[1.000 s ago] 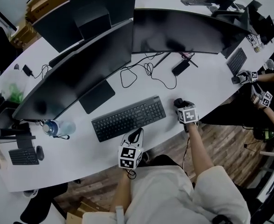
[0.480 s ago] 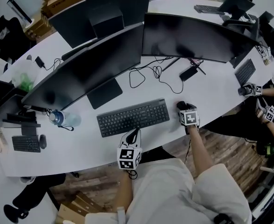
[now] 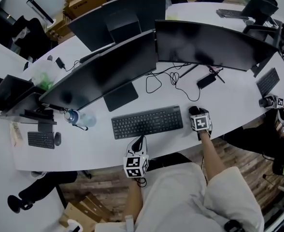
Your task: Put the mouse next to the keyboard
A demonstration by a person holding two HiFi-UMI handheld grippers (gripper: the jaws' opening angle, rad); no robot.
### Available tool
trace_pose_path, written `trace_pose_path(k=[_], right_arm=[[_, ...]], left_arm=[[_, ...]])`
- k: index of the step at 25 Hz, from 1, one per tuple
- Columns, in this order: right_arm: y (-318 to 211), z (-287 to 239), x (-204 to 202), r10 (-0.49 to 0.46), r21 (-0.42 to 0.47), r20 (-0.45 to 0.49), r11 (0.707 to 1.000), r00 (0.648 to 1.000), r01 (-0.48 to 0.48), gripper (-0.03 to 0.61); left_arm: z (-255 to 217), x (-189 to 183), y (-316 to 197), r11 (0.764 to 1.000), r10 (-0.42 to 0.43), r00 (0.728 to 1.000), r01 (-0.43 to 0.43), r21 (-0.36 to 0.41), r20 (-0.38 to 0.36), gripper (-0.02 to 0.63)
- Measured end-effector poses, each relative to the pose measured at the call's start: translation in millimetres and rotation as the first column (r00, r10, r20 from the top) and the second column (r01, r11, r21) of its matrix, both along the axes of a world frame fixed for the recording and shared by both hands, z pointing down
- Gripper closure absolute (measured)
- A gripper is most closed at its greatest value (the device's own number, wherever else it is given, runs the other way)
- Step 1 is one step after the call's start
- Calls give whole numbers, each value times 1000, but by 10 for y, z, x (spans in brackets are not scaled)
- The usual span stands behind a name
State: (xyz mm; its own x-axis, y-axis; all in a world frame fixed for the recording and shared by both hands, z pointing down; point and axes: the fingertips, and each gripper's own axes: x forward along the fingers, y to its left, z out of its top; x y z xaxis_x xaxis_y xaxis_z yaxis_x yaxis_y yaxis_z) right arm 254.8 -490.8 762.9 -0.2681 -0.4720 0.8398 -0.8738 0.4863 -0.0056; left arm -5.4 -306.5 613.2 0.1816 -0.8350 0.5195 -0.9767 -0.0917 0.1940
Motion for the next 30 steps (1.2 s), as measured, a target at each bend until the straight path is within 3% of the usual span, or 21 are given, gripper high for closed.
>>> trace_pose_path(k=[6, 16, 23, 30], right_arm=[[25, 37, -35, -13, 1, 8, 1000, 1000, 13, 284], [53, -228, -75, -78, 75, 75, 995, 994, 72, 296], [507, -460, -384, -179, 105, 114, 980, 977, 167, 296], [1244, -726, -734, -168, 124, 177, 981, 970, 148, 302]], left_arm=[[-58, -91, 211, 996, -93, 995, 93, 3, 32, 591], [98, -27, 722, 969, -242, 970, 241, -44, -16, 591], [93, -38, 952, 971, -237, 971, 237, -23, -5, 591], [-31, -191, 1230, 986, -168, 986, 168, 25, 2, 591]])
